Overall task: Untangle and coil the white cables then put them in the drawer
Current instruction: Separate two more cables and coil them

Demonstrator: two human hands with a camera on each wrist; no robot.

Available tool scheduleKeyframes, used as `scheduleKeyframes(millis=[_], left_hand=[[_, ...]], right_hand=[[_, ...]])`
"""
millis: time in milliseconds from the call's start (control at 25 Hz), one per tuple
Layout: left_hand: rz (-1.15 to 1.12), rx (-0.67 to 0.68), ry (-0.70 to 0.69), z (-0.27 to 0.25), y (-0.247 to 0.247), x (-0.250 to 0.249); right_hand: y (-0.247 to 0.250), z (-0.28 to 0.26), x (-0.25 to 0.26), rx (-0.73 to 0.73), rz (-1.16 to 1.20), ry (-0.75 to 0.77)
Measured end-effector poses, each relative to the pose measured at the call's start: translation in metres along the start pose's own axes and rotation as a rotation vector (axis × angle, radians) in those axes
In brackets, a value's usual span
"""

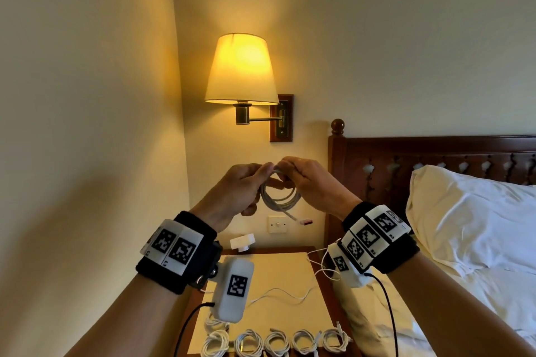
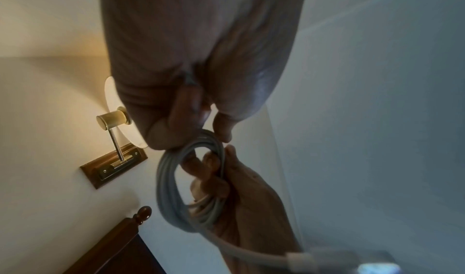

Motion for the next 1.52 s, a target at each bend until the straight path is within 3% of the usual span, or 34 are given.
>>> scheduleKeyframes(millis=[120,200,320,400,560,640,720,840,920,1000,1160,1360,1520], left_hand=[[0.067,0.069,0.046,0.002,-0.010,0.002],[0.091,0.041,0.025,0.003,-0.014,0.003],[-0.015,-0.123,-0.021,0.002,-0.009,0.009],[-0.155,-0.228,-0.029,0.000,-0.003,0.015],[-0.341,-0.346,-0.019,0.002,-0.001,0.024],[-0.379,-0.389,-0.021,0.003,-0.003,0.026],[-0.450,-0.412,-0.018,0.003,-0.006,0.029],[-0.581,-0.378,-0.033,0.002,-0.014,0.033],[-0.623,-0.320,-0.039,0.002,-0.021,0.034],[-0.618,-0.287,-0.026,0.000,-0.026,0.033],[-0.612,-0.295,-0.009,0.001,-0.026,0.034],[-0.565,-0.271,0.049,0.003,-0.031,0.038],[-0.455,-0.317,0.062,0.003,-0.028,0.039]], right_hand=[[0.005,-0.001,0.004,-0.009,-0.045,0.017],[0.009,-0.002,-0.004,-0.035,-0.004,-0.025],[0.018,-0.013,-0.011,-0.205,0.243,0.013],[0.021,-0.034,-0.013,-0.341,0.279,0.046],[-0.011,-0.060,0.006,-0.317,0.355,0.147],[-0.016,-0.067,0.009,-0.437,0.418,0.176],[-0.017,-0.073,-0.001,-0.602,0.590,0.133],[-0.030,-0.074,-0.036,-0.734,1.133,-0.094],[-0.043,-0.069,-0.051,-0.651,1.364,-0.309],[-0.047,-0.063,-0.054,-0.467,1.334,-0.434],[-0.039,-0.049,-0.043,-0.265,1.142,-0.361],[-0.027,-0.043,-0.029,-0.308,0.958,-0.262],[-0.035,-0.039,-0.034,-0.413,1.223,-0.259]])
Point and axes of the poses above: each hand's wrist, its own z-axis towards the middle knuckle, its own y-axis out of the back of the hand, x = y × z, the point moved 8 cm from there along z, towards the middle knuckle, and after that the axes turned 13 degrees about x, right-handed, at the moved point
